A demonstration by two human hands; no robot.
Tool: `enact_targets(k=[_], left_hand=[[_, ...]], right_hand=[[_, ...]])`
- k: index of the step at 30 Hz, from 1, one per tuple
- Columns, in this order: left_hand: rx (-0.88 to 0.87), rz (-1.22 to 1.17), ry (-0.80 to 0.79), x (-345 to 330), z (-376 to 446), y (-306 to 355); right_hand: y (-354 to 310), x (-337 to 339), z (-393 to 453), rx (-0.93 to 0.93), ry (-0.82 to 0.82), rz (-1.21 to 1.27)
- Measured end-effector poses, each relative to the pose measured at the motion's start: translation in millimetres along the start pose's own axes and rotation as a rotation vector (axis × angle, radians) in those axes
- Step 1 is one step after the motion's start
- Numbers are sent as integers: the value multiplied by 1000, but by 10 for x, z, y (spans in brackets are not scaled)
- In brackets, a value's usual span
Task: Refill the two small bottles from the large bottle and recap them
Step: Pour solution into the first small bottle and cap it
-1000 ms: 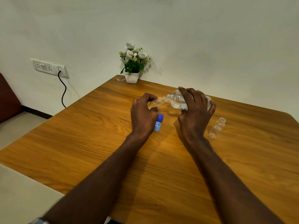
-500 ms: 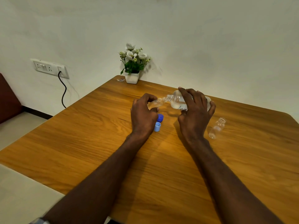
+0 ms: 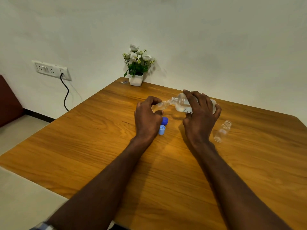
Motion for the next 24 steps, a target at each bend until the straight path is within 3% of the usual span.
enact_targets(k=[24], left_hand=[[5,13,1,1,3,-7]], right_hand=[[-5,14,-7,8,26,27]])
Point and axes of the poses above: each hand's wrist, its own z-axis towards the middle knuckle, its own x-axis out of the back of the hand, y = z × x, the point moved 5 cm from there along z, towards the middle knuckle, and after that the axes turned 3 degrees about -y, right-handed, at the moved point
